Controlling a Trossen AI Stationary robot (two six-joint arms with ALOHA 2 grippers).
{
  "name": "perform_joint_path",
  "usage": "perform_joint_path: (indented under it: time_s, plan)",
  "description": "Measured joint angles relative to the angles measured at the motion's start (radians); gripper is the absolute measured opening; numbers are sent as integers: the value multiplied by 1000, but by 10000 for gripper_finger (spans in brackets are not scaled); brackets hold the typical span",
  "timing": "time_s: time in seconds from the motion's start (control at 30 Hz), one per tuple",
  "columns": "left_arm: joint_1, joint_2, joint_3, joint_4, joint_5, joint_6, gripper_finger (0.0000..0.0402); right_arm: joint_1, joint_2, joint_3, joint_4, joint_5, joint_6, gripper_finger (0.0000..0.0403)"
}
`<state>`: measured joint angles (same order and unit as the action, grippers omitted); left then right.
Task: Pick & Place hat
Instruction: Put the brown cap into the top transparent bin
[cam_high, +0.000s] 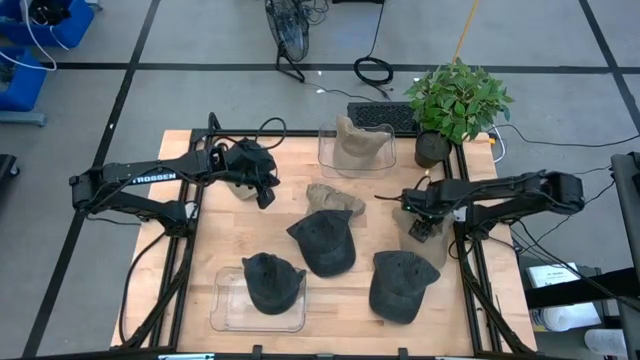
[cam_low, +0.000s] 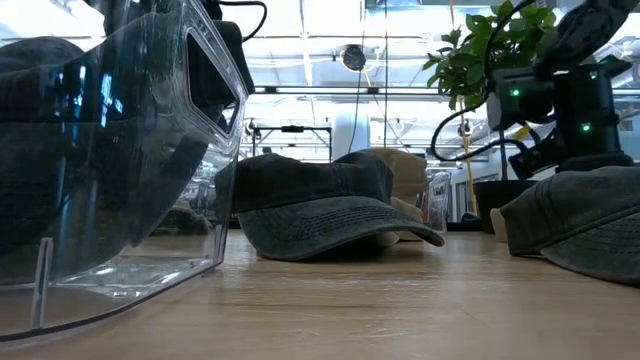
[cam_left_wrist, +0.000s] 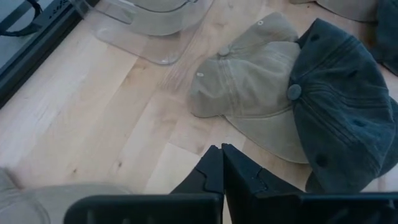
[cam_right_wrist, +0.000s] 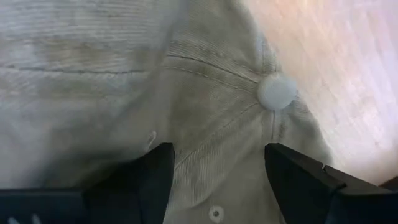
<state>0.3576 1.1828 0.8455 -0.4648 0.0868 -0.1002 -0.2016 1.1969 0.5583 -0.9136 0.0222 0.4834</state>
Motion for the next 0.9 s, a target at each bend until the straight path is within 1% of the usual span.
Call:
perform_joint_path:
  time_s: [0.07, 0.17, 0.27, 0.37, 0.53, 0.57, 0.6, 0.7, 0.77, 0.9]
  plan:
    - [0, 0, 0, 0, 0, -8, 10, 0, 15, -11, 38, -7, 3, 223]
    - [-2, 0, 0, 0, 0, -14, 5, 1, 37, -44, 82, -50, 10, 210]
    - [-12, 0, 0, 0, 0, -14, 5, 6, 55, -70, 130, -58, 27, 186]
    - [-23, 0, 0, -1, 2, -14, 11, 26, 56, -73, 156, -64, 42, 141]
    - [-35, 0, 0, -1, 2, -11, 10, 71, 39, -73, 206, -72, 85, 30]
    - [-38, 0, 0, -1, 2, -11, 6, 79, 29, -73, 210, -72, 93, 16]
    - [-40, 0, 0, -1, 2, -11, 4, 89, 16, -73, 217, -71, 106, 11]
    - [-45, 0, 0, -1, 2, -10, 7, 115, -34, -64, 215, -48, 154, 16]
    - [-46, 0, 0, -2, -1, -10, 10, 133, -73, -48, 166, -21, 184, 11]
    - [-46, 0, 0, -4, 0, -11, 4, 161, -151, 30, 106, 67, 227, 6]
